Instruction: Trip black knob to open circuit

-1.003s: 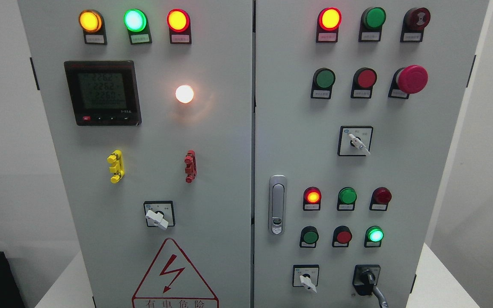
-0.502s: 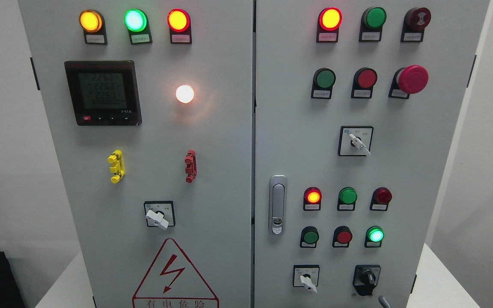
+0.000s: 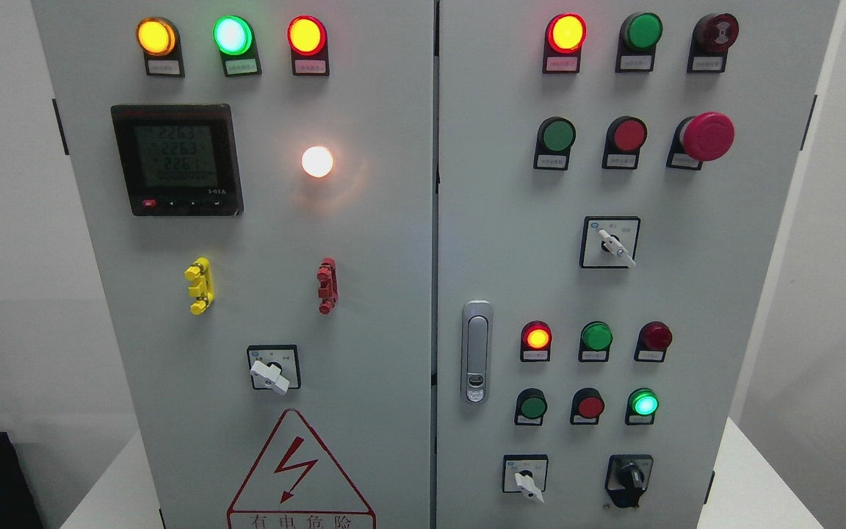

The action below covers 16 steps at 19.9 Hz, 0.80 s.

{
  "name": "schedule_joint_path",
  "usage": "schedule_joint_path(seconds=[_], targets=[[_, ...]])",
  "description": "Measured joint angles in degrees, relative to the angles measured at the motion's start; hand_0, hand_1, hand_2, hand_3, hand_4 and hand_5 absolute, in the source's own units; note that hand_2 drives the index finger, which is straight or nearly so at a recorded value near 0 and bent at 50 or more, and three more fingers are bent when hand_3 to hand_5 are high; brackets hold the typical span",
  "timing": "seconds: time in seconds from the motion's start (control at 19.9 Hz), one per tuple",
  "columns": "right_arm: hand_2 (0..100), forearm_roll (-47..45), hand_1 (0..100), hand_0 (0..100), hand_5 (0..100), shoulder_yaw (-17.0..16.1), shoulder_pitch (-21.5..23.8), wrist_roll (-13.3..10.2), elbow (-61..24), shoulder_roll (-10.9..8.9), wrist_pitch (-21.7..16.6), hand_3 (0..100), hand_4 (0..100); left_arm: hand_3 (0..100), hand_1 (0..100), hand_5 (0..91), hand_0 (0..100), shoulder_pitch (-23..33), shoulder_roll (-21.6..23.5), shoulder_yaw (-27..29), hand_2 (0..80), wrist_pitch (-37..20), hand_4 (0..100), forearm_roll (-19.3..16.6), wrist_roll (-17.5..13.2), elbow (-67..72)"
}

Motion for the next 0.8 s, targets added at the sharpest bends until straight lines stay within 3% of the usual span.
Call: schedule_joint_path(seconds=[0.15, 0.35, 0.65, 0.8], targets=[[7, -0.3, 8, 9, 37, 0.0, 2.1, -0.2, -1.3, -0.2, -1.5, 55, 44, 0, 39, 0.0, 12, 0.0, 0.0, 0.0, 0.0, 0.0, 0, 0.0, 0.0, 0.0], [4, -1.7, 0, 7, 14, 0.4, 4.9, 0.2, -2.2, -2.23, -4.5, 26, 19, 0, 39, 0.0, 12, 0.0, 0.0, 0.0, 0.0, 0.0, 0, 0.0, 0.0, 0.0], [0, -3.3, 0, 3, 0, 1.1, 8.1, 1.3, -3.7, -4.34, -7.8, 15, 7, 0, 39, 0.0, 12, 0.0, 0.0, 0.0, 0.0, 0.0, 0, 0.0, 0.0, 0.0], [0, -3.3, 0, 2, 0, 1.1, 8.1, 1.8, -3.7, -4.81, -8.2, 11, 2, 0, 39, 0.0, 12, 0.0, 0.0, 0.0, 0.0, 0.0, 0, 0.0, 0.0, 0.0]])
